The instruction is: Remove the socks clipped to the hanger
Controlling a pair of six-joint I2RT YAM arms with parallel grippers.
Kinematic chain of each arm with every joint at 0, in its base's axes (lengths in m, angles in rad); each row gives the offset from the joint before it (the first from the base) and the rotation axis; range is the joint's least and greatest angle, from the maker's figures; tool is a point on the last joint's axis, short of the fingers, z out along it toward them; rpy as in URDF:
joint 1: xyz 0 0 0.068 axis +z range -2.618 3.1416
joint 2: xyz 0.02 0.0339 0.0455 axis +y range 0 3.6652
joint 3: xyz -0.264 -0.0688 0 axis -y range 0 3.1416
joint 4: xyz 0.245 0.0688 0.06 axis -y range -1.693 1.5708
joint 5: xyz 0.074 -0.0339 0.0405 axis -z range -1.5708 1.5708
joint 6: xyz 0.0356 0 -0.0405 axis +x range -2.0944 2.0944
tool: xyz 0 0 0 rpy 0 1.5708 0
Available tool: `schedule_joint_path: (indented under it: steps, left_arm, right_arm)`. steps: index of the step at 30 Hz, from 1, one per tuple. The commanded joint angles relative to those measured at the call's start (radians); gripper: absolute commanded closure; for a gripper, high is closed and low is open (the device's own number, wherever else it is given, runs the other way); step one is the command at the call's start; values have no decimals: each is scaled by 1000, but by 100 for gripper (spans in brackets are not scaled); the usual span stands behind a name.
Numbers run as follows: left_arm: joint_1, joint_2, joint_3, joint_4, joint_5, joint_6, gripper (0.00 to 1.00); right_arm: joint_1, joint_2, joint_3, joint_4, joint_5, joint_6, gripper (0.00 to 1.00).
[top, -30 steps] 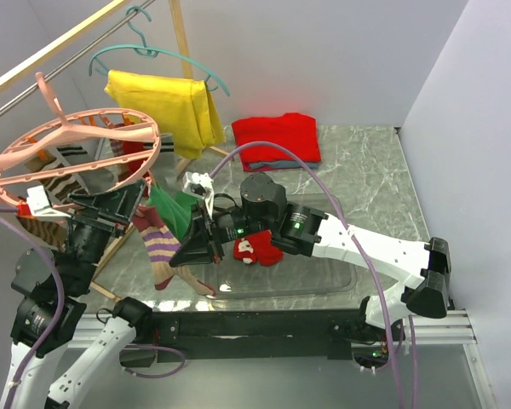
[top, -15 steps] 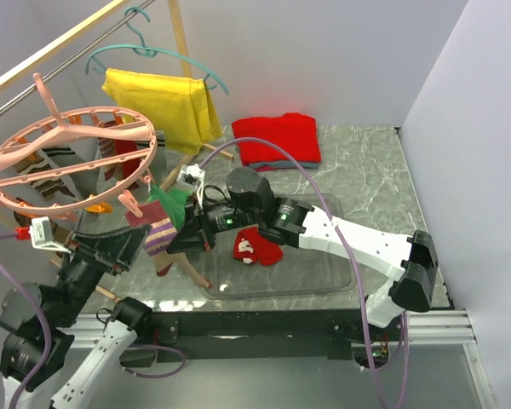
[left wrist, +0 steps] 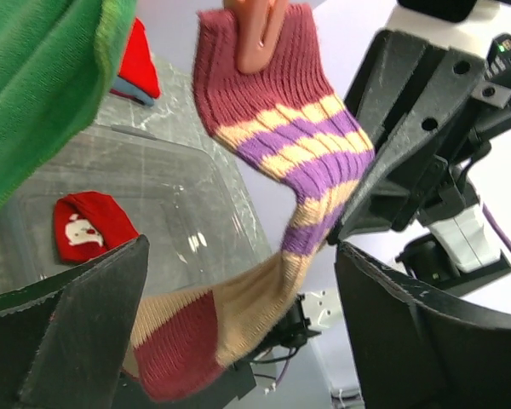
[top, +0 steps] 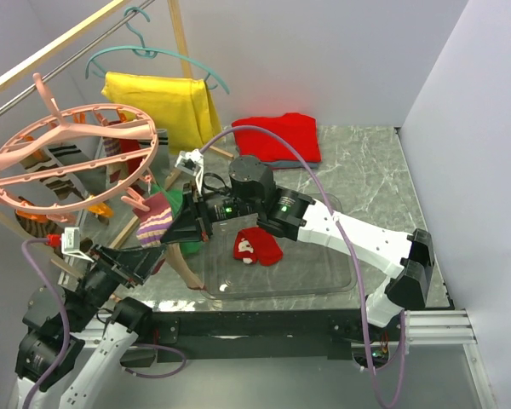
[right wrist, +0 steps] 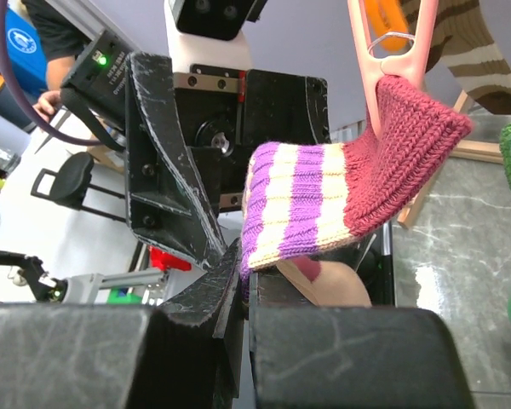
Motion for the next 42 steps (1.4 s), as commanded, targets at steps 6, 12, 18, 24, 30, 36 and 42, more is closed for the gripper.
schedule_joint_path:
  steps: [6,12,18,24,30,36,42]
  left_arm:
    - [2,-49,-54,18,76,-34,57]
    - [2,-53,-77,-1,78,-54,99]
    - [2,-53,-81,-10,110,-45,99]
    - [2,-53,-87,-25,124,-41,99]
    - [3,-53,-85,-42,132,-45,99]
    - [2,-53,-90,-33,152,-49,99]
    - [3,-53,-90,-28,167,-51,99]
  right_arm:
    - [1,-11,39,57,-5,17,94]
    - [1,32,96,-21,55,-66,61]
    - [0,101,239,-198,167,-259,25]
    - [3,193,400,-299,254,-412,23]
    - [3,262,507,-322,307,-491,23]
    - [5,259,458,-192,249,-505,29]
    - [15,282,486,-154,183,-502,31]
